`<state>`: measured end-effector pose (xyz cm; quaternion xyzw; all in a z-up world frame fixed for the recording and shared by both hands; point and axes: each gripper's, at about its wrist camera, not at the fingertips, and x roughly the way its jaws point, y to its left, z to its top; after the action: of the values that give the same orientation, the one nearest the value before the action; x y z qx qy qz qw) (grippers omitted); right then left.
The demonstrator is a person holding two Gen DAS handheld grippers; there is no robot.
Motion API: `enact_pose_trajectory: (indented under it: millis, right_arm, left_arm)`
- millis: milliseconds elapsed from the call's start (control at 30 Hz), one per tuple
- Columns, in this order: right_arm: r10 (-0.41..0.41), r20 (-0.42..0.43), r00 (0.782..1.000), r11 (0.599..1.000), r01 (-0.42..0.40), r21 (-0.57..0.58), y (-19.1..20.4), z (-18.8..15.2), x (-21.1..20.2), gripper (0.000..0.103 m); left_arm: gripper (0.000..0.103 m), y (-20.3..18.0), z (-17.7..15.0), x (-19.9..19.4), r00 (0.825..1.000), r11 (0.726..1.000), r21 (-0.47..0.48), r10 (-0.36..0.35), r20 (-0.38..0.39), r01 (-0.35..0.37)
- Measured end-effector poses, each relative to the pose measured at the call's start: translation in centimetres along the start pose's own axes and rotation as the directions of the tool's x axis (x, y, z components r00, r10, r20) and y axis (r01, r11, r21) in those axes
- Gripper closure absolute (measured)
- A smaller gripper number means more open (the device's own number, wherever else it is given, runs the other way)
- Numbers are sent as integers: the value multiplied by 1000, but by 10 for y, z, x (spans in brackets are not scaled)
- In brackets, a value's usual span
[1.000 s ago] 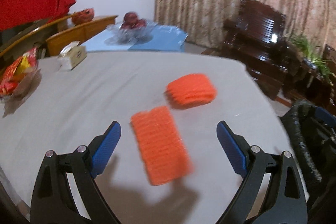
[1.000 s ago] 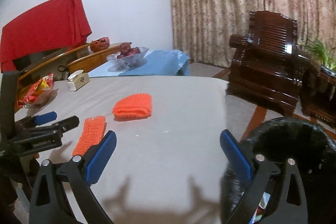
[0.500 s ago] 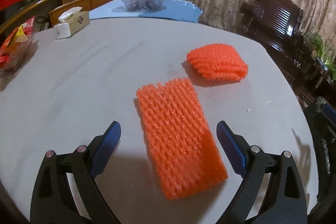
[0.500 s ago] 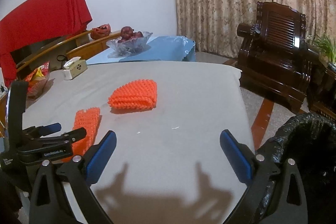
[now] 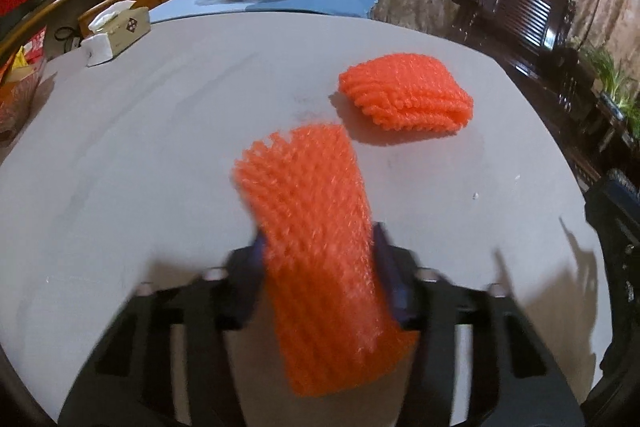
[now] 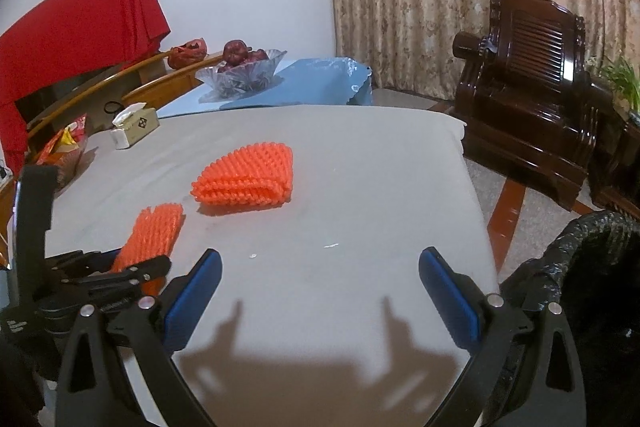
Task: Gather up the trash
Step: 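Grasp the flat orange foam net with the left gripper, then grasp the folded orange foam net with the right gripper while the left gripper holds its net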
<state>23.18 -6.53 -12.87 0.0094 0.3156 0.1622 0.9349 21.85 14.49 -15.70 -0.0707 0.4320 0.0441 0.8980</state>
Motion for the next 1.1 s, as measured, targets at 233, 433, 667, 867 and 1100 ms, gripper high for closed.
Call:
enact_pose_trajectory:
  millis: [233,433,667,867,1100]
  right_arm:
    - [15,-7,1000,1000,-15,-5,6,3,9,6]
    - [36,2,999,999,-36,-3,14,18,22,6]
    - [73,7,997,997,-74,10,29,55,58,6]
    - [61,-32,998,998,-62,-19,46,75,102,6]
    - [38,-125,991,999,-43,-34,54,73,142,7]
  left_arm:
    - [84,4,3,-2,999,999,-21,-32,12,33]
    - [85,12,17,-8,998,999,-36,-19,54,21]
    - [85,31,42,-7,995,998,-60,35,92,-29]
    - [85,45,57,3,993,996,-72,68,96,-61]
    - [85,56,65,11,993,993,-91,78,90,-70]
